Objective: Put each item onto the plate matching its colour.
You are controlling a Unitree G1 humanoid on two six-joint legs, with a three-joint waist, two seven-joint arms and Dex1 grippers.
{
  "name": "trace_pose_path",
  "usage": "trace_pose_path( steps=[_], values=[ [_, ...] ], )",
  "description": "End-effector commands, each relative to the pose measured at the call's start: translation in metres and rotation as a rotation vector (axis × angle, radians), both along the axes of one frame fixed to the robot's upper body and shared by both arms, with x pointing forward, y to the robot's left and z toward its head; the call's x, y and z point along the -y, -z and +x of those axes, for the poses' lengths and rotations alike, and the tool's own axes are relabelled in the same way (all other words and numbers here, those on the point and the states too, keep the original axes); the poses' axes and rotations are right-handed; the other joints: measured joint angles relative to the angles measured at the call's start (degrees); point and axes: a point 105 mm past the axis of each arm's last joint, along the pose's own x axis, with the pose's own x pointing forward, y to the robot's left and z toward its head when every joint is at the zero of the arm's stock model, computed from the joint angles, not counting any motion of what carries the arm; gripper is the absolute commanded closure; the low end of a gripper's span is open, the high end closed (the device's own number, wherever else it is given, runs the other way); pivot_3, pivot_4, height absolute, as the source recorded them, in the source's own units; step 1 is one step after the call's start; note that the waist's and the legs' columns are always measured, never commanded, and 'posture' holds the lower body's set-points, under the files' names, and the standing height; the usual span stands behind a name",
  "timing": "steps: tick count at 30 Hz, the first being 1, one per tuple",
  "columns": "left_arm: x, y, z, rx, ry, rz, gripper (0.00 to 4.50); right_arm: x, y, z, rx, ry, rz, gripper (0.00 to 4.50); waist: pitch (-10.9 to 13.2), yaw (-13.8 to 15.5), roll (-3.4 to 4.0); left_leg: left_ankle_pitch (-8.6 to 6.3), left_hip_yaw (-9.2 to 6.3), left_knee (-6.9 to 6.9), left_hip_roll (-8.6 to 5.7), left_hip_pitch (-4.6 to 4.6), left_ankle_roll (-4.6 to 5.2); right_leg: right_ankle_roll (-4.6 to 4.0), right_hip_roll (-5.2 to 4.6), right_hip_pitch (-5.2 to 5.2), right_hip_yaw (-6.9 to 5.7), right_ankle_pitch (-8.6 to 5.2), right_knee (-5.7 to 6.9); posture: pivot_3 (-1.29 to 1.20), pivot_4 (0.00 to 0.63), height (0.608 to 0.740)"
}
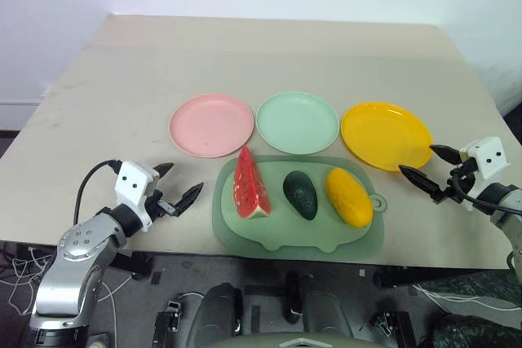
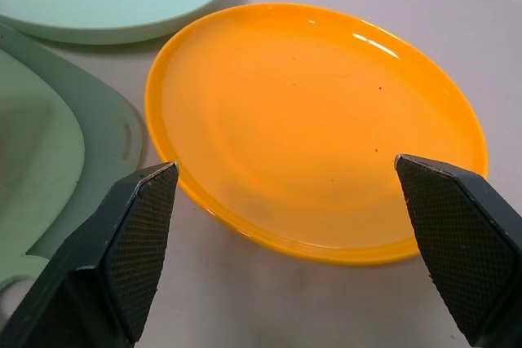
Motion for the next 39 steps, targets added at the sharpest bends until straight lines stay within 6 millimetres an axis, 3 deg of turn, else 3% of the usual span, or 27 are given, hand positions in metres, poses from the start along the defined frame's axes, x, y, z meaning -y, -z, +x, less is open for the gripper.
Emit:
trace_pose_path(
  steps=[1,13,24,29,33,35,39],
  values=[
    [0.007,-0.009,-0.003,0.044,0.014,0.001,0.02,-0.005,-0.013,0.005,0.046,-0.021,-0.011,0.0,0.0,0.0,0.0,0.0,0.0,0.0,0.0,0.0,0.0,0.0,0.0,0.0,0.0,0.0,0.0,0.0,0.15,0.74],
    [0.002,-0.011,-0.006,0.057,-0.011,-0.003,0.02,-0.003,-0.019,0.01,0.056,-0.011,-0.022,0.0,0.0,0.0,0.01,0.0,0.0,0.0,0.0,0.0,0.0,0.0,0.0,0.0,0.0,0.0,0.0,0.0,0.15,0.74],
    [0.0,-0.005,0.008,0.04,0.042,-0.006,0.02,-0.015,-0.015,-0.018,0.022,0.044,0.013,0.0,0.0,0.0,0.05,0.0,-0.01,0.0,0.0,-0.03,0.0,0.01,0.0,-0.01,0.0,0.0,-0.01,0.0,0.15,0.74],
    [0.01,-0.001,0.016,0.011,0.088,-0.045,0.02,-0.035,-0.044,-0.043,0.042,0.039,0.088,0.0,0.0,0.1,0.09,0.0,-0.04,0.0,0.03,-0.08,0.0,0.0,0.01,-0.07,-0.01,0.0,0.01,0.0,0.15,0.74],
    [0.014,0.003,0.02,0.002,0.114,-0.036,0.02,-0.066,-0.069,-0.057,0.038,-0.021,0.201,0.0,0.0,-0.1,0.08,0.0,-0.04,-0.01,0.04,-0.06,-0.01,0.0,0.02,-0.06,0.0,-0.01,0.0,0.0,0.15,0.74],
    [0.016,0.005,0.021,-0.004,0.128,-0.036,0.02,-0.088,-0.07,-0.061,-0.002,-0.06,0.243,0.0,0.0,-0.1,0.08,-0.01,-0.05,-0.02,0.07,-0.09,-0.01,-0.01,0.05,-0.09,0.0,-0.01,-0.01,0.0,0.15,0.74],
    [0.019,0.006,0.021,-0.005,0.14,-0.034,0.02,-0.127,-0.05,-0.071,-0.138,-0.106,0.196,0.0,-0.1,0.1,0.08,-0.01,-0.06,-0.01,0.06,-0.11,-0.01,-0.16,0.03,-0.09,0.0,-0.09,-0.01,0.0,0.15,0.74]
  ],
)
